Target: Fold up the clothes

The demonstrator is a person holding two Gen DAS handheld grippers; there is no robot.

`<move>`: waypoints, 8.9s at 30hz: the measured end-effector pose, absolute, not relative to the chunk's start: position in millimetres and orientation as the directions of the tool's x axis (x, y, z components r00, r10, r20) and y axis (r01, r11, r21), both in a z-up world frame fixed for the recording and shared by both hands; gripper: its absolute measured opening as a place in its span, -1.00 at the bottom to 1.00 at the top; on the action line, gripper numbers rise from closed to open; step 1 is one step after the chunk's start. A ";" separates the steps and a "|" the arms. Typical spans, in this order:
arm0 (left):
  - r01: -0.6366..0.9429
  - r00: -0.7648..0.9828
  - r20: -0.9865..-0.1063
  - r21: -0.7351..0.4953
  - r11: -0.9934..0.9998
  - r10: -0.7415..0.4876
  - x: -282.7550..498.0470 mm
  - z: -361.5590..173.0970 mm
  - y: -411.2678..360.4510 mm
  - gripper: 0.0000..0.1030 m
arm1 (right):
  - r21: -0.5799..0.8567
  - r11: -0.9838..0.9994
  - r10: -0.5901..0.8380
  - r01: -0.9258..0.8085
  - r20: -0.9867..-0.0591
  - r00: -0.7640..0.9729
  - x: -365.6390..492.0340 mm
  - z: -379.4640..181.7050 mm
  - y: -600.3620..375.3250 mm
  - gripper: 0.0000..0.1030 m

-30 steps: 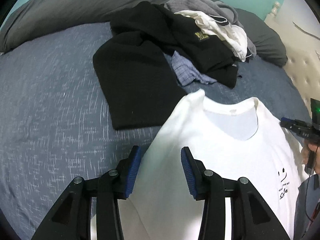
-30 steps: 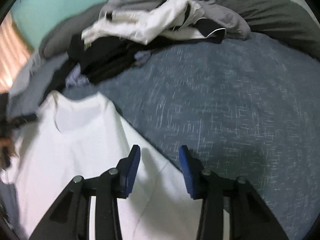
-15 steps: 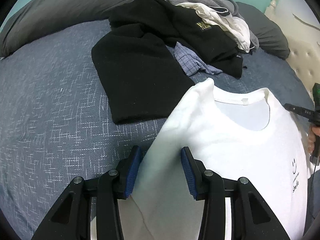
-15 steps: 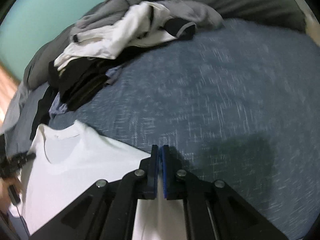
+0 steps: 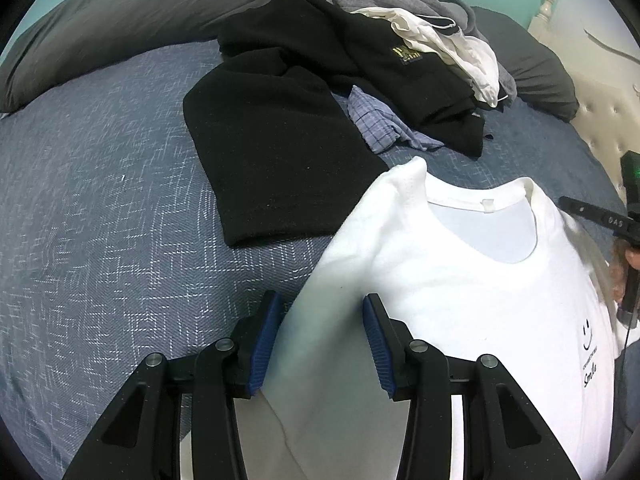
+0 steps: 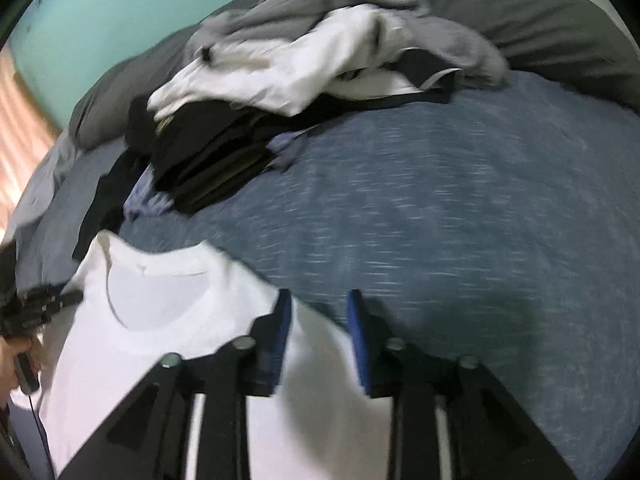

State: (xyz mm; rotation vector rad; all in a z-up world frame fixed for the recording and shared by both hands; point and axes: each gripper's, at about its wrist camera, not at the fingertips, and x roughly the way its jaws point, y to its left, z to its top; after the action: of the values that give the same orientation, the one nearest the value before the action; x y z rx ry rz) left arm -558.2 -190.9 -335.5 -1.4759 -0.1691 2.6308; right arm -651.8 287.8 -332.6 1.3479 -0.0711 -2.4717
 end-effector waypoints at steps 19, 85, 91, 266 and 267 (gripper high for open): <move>-0.066 -0.524 -0.837 -0.147 -0.987 0.160 -557.0 -336.3 -190.0 -0.07 | 0.303 -0.932 -0.362 0.199 -0.748 -0.556 -662.5 -329.2 289.8 -0.96; 0.072 -0.567 -0.811 -0.226 -0.971 0.147 -413.7 -299.7 -232.8 -0.04 | 0.249 -0.967 -0.227 0.042 -0.780 -0.583 -542.8 -288.8 407.3 -0.66; 0.097 -0.578 -0.803 -0.246 -0.964 0.147 -362.1 -294.4 -227.3 -0.04 | 0.284 -0.959 -0.233 0.011 -0.764 -0.601 -468.2 -249.8 441.2 -0.42; 0.142 -0.480 -0.852 -0.312 -0.940 0.210 -89.2 -260.2 -189.2 -0.03 | 0.300 -0.953 -0.301 0.033 -0.932 -0.202 -171.7 -329.7 374.5 -0.71; 0.137 -0.482 -0.850 -0.311 -0.941 0.210 -87.5 -258.6 -188.2 -0.03 | 0.311 -0.950 -0.310 0.028 -0.928 -0.208 -169.8 -330.5 375.8 -0.92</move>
State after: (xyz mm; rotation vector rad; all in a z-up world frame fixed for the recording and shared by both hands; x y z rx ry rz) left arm -87.5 -188.2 -258.6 -1.5756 -0.5300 2.6146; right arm -169.8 375.8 -330.5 1.8214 -0.3350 -2.2592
